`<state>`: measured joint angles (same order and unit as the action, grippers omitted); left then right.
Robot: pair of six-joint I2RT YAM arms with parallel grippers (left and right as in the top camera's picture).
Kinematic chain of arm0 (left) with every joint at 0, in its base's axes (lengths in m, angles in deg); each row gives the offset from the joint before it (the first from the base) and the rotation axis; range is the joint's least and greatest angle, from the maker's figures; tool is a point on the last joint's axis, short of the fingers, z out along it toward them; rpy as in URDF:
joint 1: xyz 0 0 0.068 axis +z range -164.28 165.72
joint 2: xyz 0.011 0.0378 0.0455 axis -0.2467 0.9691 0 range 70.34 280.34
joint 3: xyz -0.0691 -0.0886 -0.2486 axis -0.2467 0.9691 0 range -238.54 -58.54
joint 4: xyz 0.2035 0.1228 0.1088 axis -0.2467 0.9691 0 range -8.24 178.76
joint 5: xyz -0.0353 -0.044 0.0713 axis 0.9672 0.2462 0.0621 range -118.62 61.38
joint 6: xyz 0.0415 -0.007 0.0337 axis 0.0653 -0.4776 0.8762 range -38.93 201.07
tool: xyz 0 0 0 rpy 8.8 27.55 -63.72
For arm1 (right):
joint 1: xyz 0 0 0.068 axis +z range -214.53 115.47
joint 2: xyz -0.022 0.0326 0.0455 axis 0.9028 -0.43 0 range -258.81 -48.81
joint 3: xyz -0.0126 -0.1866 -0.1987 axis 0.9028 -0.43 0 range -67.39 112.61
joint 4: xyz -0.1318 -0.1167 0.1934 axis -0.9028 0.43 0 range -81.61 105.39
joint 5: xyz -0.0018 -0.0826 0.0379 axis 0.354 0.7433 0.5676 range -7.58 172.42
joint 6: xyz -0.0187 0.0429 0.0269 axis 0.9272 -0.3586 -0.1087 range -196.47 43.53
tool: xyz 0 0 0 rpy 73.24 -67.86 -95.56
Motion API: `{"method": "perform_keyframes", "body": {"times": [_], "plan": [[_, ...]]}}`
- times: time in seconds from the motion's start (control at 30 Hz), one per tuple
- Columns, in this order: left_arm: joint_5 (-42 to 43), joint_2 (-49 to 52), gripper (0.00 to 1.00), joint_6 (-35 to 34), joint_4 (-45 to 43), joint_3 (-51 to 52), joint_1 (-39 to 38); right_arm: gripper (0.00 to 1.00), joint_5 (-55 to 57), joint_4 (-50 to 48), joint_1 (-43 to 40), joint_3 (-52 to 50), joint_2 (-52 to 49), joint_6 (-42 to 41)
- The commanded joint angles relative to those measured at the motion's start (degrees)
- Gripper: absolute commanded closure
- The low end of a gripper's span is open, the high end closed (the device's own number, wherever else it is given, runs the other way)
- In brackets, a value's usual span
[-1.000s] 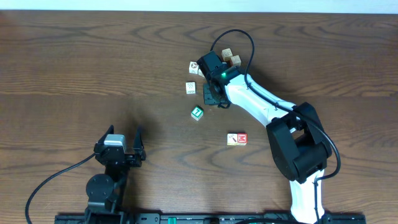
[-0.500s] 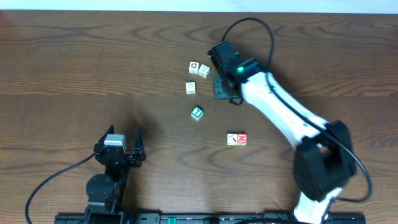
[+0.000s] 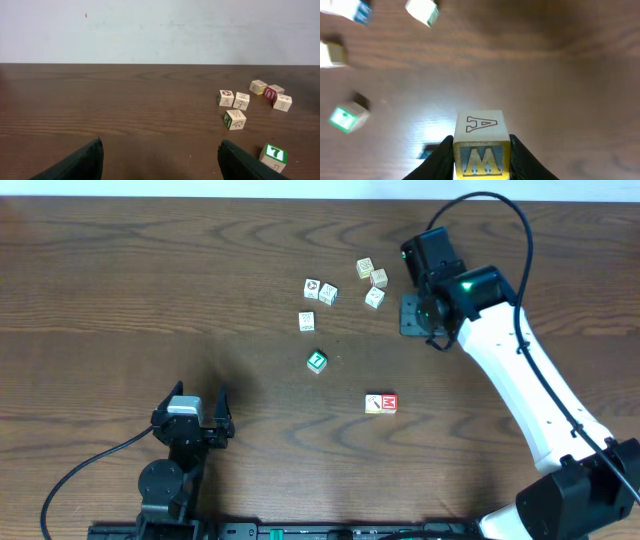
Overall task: Lift 4 blocks
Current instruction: 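Lift yellow block and carry it to the front beside red M block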
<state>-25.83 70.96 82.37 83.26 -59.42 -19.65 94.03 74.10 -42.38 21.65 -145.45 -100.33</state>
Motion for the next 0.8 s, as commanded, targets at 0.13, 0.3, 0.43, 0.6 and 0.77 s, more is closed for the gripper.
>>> {"method": "perform_keyframes", "body": {"times": [0.13,0.3,0.43,0.6,0.77], "plan": [[-0.87,-0.24,0.27,-0.31,2.54,0.66,-0.11,0.72,0.26,2.97,0.11,-4.94,0.22,-1.62],[-0.9,-0.24,0.27,-0.31,2.54,0.66,-0.11,0.75,-3.19,-0.31,0.13,-12.66,0.22,-2.93],[-0.9,-0.24,0.27,-0.31,2.54,0.66,-0.11,0.75,-6.05,-4.74,0.7,-18.82,0.22,-4.09],[-0.9,-0.24,0.27,-0.31,2.54,0.66,-0.11,0.75,-9.07,-10.51,2.36,-26.29,0.22,-5.22],[-0.9,-0.24,0.27,-0.31,2.54,0.66,-0.11,0.75,-9.14,-13.55,3.98,-30.34,0.22,-6.54]]}}
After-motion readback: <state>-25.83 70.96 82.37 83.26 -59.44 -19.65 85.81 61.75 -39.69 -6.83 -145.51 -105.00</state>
